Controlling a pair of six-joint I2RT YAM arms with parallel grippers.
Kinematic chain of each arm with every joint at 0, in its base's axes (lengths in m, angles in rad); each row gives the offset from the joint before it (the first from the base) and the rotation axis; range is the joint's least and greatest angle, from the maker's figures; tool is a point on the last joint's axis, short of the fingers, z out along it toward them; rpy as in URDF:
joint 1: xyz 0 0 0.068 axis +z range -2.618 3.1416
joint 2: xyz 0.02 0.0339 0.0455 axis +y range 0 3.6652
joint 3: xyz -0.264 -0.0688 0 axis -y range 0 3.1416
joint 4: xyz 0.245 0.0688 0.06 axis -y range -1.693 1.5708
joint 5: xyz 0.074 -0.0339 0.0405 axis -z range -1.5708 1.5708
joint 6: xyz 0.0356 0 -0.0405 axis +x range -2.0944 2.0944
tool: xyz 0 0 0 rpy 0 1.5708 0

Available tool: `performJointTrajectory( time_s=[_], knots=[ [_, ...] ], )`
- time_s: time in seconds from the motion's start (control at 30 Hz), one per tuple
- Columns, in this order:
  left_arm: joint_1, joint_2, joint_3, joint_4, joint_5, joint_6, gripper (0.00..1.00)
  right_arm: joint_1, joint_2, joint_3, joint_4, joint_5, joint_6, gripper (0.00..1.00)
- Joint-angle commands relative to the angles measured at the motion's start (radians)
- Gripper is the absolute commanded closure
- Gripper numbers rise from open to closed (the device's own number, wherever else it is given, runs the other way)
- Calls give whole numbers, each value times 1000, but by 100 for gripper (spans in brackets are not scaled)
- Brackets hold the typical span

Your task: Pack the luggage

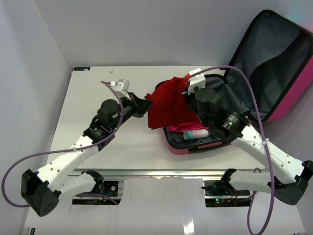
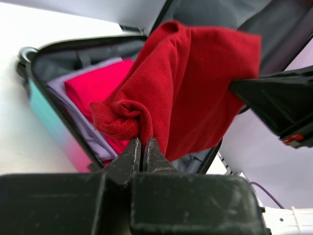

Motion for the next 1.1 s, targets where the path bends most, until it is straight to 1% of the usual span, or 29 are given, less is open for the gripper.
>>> performJointTrajectory(
  time_s=[0.0, 0.13, 0.23, 0.33, 0.47, 0.7, 0.9, 1.07],
  knots=[
    [-129, 90, 84, 61, -143, 32, 100, -47, -56, -12, 31, 82, -21, 91],
    [-179, 171, 111, 98, -185, 35, 100, -113, -96, -66, 20, 58, 18, 91],
    [-192, 208, 108, 126, -226, 35, 100, -155, -131, -118, 20, 76, 26, 91],
    [-196, 252, 108, 159, -236, 35, 100, -233, -145, -166, 20, 57, 56, 91],
    [-205, 317, 124, 180, -239, 31, 100, -292, -119, -195, 20, 61, 77, 91],
    [-222, 359, 121, 206, -270, 35, 100, -349, -74, -227, 20, 85, 70, 92],
    [-223, 406, 114, 289, -326, 81, 100, -412, -42, -221, 45, 38, 45, 92],
    [-223, 457, 116, 361, -378, 117, 100, -482, -10, -211, 120, -60, 8, 92]
  ],
)
